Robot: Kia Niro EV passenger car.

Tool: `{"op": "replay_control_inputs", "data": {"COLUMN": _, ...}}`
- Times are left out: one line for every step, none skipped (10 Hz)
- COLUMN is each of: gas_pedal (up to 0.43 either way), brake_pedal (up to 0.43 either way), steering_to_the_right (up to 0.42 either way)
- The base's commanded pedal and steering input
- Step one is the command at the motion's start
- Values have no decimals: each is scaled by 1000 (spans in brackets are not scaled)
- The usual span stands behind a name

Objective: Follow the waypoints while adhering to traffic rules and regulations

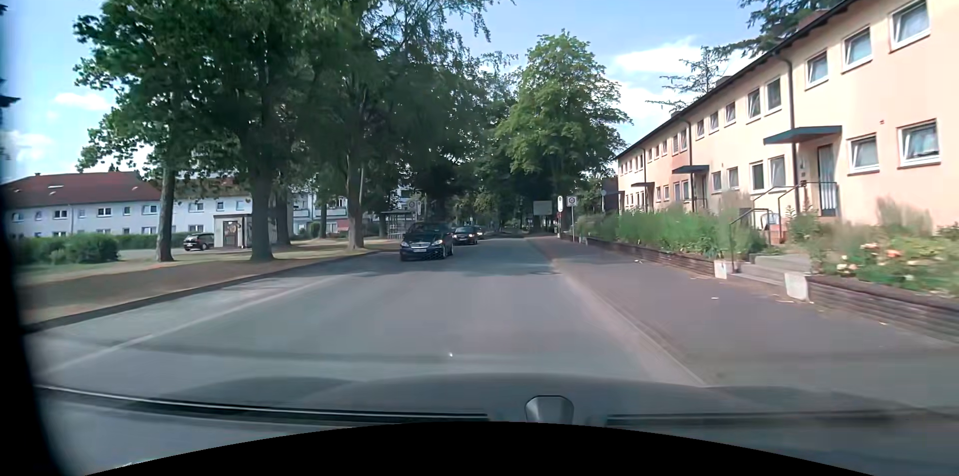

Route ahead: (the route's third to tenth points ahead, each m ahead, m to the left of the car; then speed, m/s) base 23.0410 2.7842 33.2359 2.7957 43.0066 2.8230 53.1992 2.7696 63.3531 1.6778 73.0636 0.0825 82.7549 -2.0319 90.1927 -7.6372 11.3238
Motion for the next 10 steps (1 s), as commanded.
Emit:
{"op": "replay_control_inputs", "data": {"gas_pedal": 67, "brake_pedal": 6, "steering_to_the_right": 3}}
{"op": "replay_control_inputs", "data": {"gas_pedal": 67, "brake_pedal": 6, "steering_to_the_right": 3}}
{"op": "replay_control_inputs", "data": {"gas_pedal": 67, "brake_pedal": 6, "steering_to_the_right": 3}}
{"op": "replay_control_inputs", "data": {"gas_pedal": 67, "brake_pedal": 6, "steering_to_the_right": 3}}
{"op": "replay_control_inputs", "data": {"gas_pedal": 59, "brake_pedal": 6, "steering_to_the_right": 3}}
{"op": "replay_control_inputs", "data": {"gas_pedal": 39, "brake_pedal": 6, "steering_to_the_right": 3}}
{"op": "replay_control_inputs", "data": {"gas_pedal": 0, "brake_pedal": 6, "steering_to_the_right": 3}}
{"op": "replay_control_inputs", "data": {"gas_pedal": 0, "brake_pedal": 6, "steering_to_the_right": 3}}
{"op": "replay_control_inputs", "data": {"gas_pedal": 0, "brake_pedal": 6, "steering_to_the_right": 3}}
{"op": "replay_control_inputs", "data": {"gas_pedal": 0, "brake_pedal": 0, "steering_to_the_right": 3}}
